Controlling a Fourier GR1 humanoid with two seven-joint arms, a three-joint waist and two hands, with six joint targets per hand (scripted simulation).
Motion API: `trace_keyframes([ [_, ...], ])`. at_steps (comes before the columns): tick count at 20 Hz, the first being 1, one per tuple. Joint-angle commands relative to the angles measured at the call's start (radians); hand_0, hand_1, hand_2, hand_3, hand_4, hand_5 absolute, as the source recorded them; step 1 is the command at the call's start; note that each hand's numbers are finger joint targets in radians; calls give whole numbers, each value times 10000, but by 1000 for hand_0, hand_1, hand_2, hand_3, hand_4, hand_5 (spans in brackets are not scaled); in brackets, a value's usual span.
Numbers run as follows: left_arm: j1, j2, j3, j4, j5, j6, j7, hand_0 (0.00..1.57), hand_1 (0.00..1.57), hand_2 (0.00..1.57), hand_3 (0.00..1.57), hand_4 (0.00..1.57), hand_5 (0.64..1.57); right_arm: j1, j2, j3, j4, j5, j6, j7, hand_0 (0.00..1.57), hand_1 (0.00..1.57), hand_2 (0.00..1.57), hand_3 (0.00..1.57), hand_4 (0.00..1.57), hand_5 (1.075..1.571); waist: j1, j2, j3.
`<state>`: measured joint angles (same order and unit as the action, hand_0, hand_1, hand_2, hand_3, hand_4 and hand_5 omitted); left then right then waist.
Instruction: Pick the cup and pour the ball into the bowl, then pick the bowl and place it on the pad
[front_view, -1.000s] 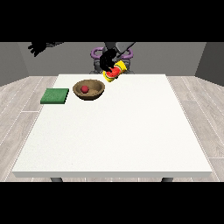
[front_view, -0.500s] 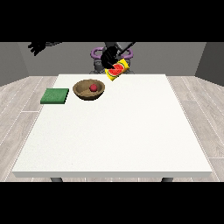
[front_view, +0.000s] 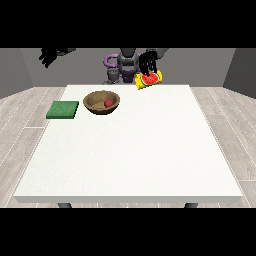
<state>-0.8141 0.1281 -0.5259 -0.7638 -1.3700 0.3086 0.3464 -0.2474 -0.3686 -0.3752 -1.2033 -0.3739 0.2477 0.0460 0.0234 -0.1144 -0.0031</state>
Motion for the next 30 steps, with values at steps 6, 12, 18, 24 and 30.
trace_keyframes([
  [6,2824,-1233,2853,-1861,5696,1974,-1393,1093,1093,1133,814,1061,1567,27,686,259,-481,112,-475,-211,0,0,0,198,580,1562,275,873,-186],
  [12,4636,-1269,2759,-3660,10431,1732,-4020,0,0,0,0,872,1477,-588,1218,697,-850,402,-979,-332,0,0,0,258,578,1566,180,1881,-139],
  [18,6043,-1278,2434,-4721,12629,-39,-6980,0,0,0,0,901,1449,-217,2026,828,-467,1112,-1936,-1433,0,0,0,0,500,1565,1200,2459,12],
  [24,5767,-960,3048,-4825,12728,-1025,-7170,0,0,0,0,914,1445,-536,2462,1071,1228,1769,-2270,-3070,0,0,0,0,516,1570,1239,2762,34],
  [30,6075,-679,3114,-5943,12805,-1712,-5963,0,0,0,0,936,1434,-1118,2114,743,3356,1495,-1893,-3725,0,0,0,0,425,1570,1257,2156,36],
])
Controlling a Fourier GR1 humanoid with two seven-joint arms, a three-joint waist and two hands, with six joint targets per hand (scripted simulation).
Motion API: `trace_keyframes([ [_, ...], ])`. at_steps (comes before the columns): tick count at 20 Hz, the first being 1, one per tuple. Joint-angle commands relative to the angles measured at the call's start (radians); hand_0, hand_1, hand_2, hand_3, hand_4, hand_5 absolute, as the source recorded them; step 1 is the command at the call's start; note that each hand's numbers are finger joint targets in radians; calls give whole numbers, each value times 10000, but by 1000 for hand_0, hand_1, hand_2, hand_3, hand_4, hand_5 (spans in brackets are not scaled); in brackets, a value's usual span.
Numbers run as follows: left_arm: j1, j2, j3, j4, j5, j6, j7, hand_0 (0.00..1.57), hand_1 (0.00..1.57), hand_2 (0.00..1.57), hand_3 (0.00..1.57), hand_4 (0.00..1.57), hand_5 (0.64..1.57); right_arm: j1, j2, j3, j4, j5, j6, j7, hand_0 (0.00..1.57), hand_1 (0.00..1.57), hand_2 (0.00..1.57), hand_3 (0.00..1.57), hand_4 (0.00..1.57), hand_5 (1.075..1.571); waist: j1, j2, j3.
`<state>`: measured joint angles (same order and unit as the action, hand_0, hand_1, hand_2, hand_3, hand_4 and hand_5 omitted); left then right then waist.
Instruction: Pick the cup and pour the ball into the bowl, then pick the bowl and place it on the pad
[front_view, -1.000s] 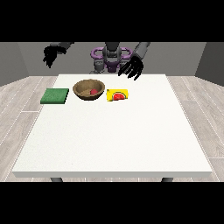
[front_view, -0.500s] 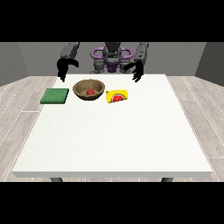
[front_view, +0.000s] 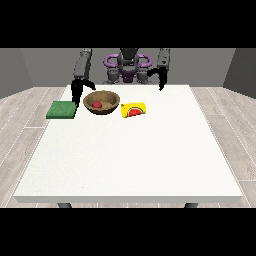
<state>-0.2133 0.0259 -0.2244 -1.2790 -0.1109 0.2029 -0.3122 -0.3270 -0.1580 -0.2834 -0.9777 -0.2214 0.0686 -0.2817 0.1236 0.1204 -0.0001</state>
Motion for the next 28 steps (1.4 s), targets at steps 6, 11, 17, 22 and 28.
trace_keyframes([
  [6,250,172,53,-1419,-329,-412,1080,0,0,0,0,952,1434,-334,-69,-67,2930,287,254,-2149,0,0,0,0,338,1571,59,-38,7],
  [11,107,-115,37,-1682,-397,-396,1510,0,0,0,0,956,1427,-753,188,-17,3664,270,35,-2285,0,0,0,0,351,1571,20,-83,6],
  [17,403,66,233,-1569,-401,-681,383,0,0,0,0,951,1422,-1184,224,-311,4341,-72,196,-2914,0,0,0,0,480,1568,161,599,5],
  [22,437,169,46,-2328,-443,-795,722,0,0,0,0,944,1424,-588,561,-1075,4885,-905,130,-2620,972,972,573,0,651,1521,496,860,16],
  [28,359,261,180,-2385,-432,-815,485,0,0,0,0,982,1393,-458,68,-1232,4522,-932,-520,-2297,1571,1571,1571,1571,966,1490,596,1283,2],
])
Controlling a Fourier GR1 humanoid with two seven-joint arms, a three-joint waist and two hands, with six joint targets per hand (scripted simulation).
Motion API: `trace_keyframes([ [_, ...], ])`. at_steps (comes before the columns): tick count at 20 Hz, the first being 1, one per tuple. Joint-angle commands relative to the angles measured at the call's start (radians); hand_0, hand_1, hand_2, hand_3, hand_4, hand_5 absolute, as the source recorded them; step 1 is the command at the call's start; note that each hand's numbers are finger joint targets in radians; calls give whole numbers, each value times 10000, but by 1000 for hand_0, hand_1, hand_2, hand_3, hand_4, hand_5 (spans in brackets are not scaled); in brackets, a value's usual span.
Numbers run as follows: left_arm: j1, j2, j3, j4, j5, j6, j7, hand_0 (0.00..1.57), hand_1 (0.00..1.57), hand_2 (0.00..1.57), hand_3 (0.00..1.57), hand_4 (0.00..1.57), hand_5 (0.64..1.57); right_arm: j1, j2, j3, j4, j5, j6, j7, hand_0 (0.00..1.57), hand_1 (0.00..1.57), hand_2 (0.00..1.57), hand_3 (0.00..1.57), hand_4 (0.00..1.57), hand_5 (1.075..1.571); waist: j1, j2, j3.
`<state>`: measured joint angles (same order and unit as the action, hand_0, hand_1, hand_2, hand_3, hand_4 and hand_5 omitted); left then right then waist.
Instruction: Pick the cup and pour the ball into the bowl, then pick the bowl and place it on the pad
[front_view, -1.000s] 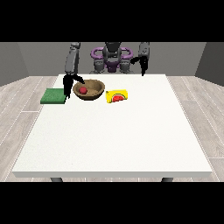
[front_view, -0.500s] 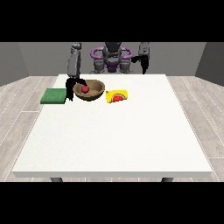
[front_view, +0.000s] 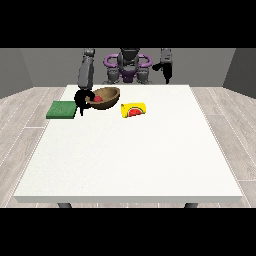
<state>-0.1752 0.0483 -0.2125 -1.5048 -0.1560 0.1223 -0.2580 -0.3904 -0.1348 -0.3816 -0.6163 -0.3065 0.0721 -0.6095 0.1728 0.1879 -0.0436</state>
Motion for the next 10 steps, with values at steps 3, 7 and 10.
trace_keyframes([
  [3,-181,197,381,223,164,-134,234,0,0,0,0,1042,1375,-286,-168,-226,437,-231,-1135,1852,1571,1571,1571,1478,938,1486,-107,18,422],
  [7,585,456,791,871,688,-566,-118,0,0,0,0,1105,1359,-304,-643,51,-16,-174,-1640,3353,1571,1571,1571,1478,938,1492,-428,-1087,420],
  [10,569,243,698,973,429,-260,67,0,0,0,0,1143,1358,-680,-1421,90,-175,-221,-1596,4161,1571,1571,1571,1468,934,1501,-762,-1345,428],
])
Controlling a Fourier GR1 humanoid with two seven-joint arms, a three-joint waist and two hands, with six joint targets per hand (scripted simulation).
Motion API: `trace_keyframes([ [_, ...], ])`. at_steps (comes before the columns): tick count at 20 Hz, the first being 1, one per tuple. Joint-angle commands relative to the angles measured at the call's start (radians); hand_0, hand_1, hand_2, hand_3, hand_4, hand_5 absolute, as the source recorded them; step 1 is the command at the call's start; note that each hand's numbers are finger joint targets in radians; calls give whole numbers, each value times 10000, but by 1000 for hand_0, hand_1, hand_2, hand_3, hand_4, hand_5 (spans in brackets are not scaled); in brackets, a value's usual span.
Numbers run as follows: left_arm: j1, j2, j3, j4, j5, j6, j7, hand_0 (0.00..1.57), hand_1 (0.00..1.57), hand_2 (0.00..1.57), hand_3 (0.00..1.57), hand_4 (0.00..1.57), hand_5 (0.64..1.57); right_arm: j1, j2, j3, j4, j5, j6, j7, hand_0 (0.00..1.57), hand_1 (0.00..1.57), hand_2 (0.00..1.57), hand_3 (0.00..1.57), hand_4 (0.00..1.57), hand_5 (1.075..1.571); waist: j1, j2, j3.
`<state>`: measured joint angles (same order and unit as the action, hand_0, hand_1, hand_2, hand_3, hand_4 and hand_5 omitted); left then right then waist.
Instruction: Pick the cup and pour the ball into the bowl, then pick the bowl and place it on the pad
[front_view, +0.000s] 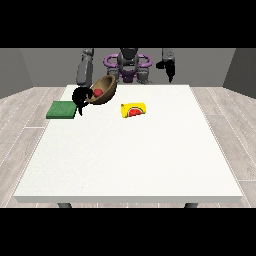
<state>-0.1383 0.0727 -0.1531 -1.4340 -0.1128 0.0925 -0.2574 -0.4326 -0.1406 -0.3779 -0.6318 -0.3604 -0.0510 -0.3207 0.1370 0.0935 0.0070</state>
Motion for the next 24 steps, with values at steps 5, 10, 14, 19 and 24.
trace_keyframes([
  [5,480,-35,468,946,93,149,-255,0,0,0,0,1159,1356,-440,-1852,332,-456,335,-352,2362,1571,1571,1571,1265,929,1503,-936,-866,-77],
  [10,38,-179,474,864,-122,139,-298,0,0,0,0,1164,1346,-623,-2449,106,-520,91,-197,2390,1571,1571,1571,1215,933,1503,-884,-401,-71],
  [14,151,-403,618,1683,-59,288,-745,0,0,0,0,1176,1347,-1143,-3050,105,-951,-127,-139,3808,1571,1571,1571,1295,962,1498,-1221,-683,-77],
  [19,-315,-196,586,595,36,-102,-934,0,0,0,0,1177,1344,-412,-4230,-1080,429,-918,1792,2036,1571,1571,1571,993,962,1497,-569,751,-63],
  [24,-33,-717,-353,766,-651,956,-1908,0,0,0,0,1173,1352,-754,-4431,-1344,1095,-1072,2008,1419,1547,1547,1571,711,893,1512,-445,1780,-64],
])
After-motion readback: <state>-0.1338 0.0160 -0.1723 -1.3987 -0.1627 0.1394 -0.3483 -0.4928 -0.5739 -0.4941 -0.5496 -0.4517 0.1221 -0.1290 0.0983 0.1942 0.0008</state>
